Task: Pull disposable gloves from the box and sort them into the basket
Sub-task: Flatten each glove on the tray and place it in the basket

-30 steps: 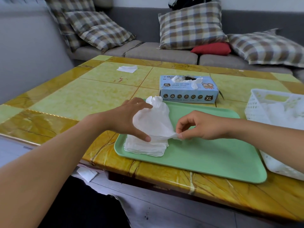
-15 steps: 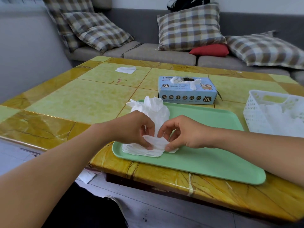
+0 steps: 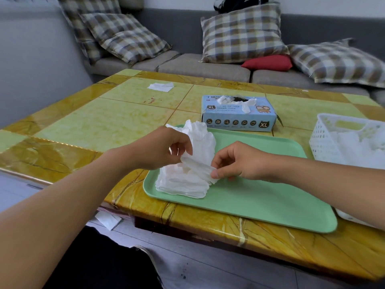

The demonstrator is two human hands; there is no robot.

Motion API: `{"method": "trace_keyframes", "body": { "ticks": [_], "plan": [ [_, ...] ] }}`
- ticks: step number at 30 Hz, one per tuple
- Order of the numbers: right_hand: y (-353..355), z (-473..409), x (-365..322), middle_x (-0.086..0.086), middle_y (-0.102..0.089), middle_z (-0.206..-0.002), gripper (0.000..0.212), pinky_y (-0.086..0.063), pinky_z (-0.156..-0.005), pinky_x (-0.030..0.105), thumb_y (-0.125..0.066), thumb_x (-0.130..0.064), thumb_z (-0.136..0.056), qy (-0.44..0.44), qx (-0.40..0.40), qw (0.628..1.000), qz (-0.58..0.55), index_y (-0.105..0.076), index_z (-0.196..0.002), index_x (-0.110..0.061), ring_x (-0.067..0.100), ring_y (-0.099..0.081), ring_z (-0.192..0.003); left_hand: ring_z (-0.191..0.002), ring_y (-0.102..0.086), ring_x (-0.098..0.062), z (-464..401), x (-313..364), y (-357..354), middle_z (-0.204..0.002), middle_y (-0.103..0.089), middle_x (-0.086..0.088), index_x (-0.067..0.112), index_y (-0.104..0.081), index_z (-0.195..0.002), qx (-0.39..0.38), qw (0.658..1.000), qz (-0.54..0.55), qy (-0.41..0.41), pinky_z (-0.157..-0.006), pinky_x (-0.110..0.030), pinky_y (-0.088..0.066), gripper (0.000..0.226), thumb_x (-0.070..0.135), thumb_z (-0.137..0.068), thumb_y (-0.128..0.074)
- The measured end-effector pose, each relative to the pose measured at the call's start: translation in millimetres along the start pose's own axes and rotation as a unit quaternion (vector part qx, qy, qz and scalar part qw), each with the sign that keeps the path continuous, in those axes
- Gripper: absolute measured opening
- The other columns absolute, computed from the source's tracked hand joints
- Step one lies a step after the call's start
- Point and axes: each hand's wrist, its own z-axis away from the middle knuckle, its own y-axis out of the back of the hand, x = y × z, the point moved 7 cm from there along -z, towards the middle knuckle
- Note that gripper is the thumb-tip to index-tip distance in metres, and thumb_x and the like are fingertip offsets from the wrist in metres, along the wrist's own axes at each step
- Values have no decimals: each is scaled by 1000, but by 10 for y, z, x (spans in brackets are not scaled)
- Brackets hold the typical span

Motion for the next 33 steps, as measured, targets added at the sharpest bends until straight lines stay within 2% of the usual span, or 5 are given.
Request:
{"method": "trace_keyframes", "body": {
  "ticks": [6,13,20,28,33],
  "plan": [
    [-76,-51,-14,7,-65,-69,24,-54,-64,28,-90,-11,-72,14,-32,997,74,-66,-75,-11,14,-61,-62,-76,-63,0,-17,-118,15,-82,-68,13,27,-70,-102,-3,998,-50,31,-73,-19,-53,27,8,-84,-77],
    [26,172,44,-5,-54,-74,54,-43,-63,21,-78,-14,-86,6,-156,961,227,-60,-132,-35,8,-49,-64,-77,-60,1,19,-162,61,-81,-66,15,34,-77,-91,-13,995,-91,50,-72,-25,-54,32,5,-81,-68],
    [342,743,9,-11,-55,-69,24,-44,-66,23,-61,-13,-99,-74,-270,932,231,-78,-100,-31,7,-48,-65,-84,-56,-6,-30,-233,-39,-87,-61,14,30,-75,-108,-84,976,-193,61,-75,-28,-51,29,20,-82,-66],
    [910,855,-314,10,-66,-98,15,-52,-84,34,-61,-10,-93,14,51,986,-156,-68,-105,-5,18,-62,-87,-121,-56,-2,-132,814,167,-130,-62,13,32,-60,-131,-14,961,277,-16,-97,-26,-45,76,65,-63,-71],
    [1044,958,-523,7,-68,-108,39,-53,-85,35,-69,-23,-80,37,139,960,-240,-67,-119,-18,18,-62,-90,-95,-73,-19,-438,1308,-45,-107,-77,-5,11,-69,-119,23,899,436,-9,-84,-31,-57,40,24,-82,-77]
  ]
}}
